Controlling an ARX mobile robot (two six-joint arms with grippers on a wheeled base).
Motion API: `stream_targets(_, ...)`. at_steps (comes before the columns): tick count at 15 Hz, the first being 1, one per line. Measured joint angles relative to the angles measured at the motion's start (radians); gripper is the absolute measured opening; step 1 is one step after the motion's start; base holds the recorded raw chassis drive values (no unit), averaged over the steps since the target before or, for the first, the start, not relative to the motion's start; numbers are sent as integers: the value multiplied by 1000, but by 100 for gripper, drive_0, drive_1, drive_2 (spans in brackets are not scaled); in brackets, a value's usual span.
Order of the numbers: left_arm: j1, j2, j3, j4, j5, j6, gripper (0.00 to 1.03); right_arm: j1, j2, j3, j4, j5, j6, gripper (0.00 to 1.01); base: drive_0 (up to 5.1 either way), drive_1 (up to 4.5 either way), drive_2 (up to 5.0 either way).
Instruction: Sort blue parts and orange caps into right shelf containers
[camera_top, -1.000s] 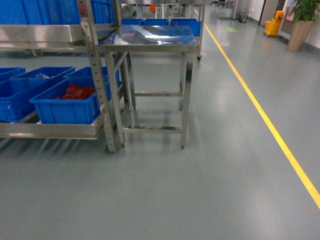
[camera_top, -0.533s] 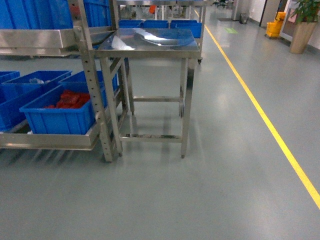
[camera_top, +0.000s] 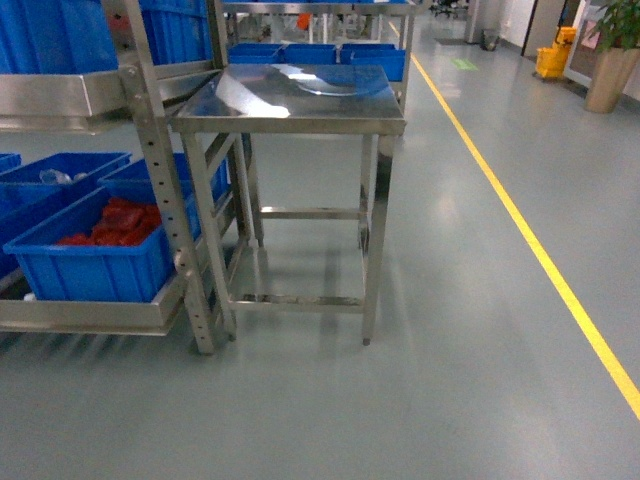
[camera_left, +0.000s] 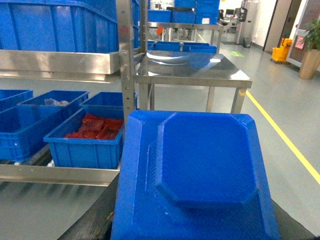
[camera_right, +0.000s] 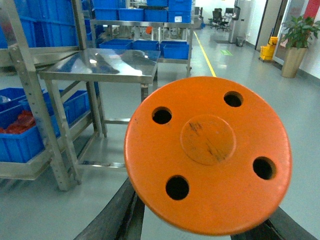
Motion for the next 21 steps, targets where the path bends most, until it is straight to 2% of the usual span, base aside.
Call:
stream_targets(17,0,0,0,0,0,0,44,0,0,0,0,0,0,41,0,431,-431)
stream_targets(19,0,0,0,-8,0,0,44,0,0,0,-4,0,0,41,0,0,0)
stream_targets(21,0,0,0,0,4,0,43,0,0,0,-2,2,0,41,-476,165,347)
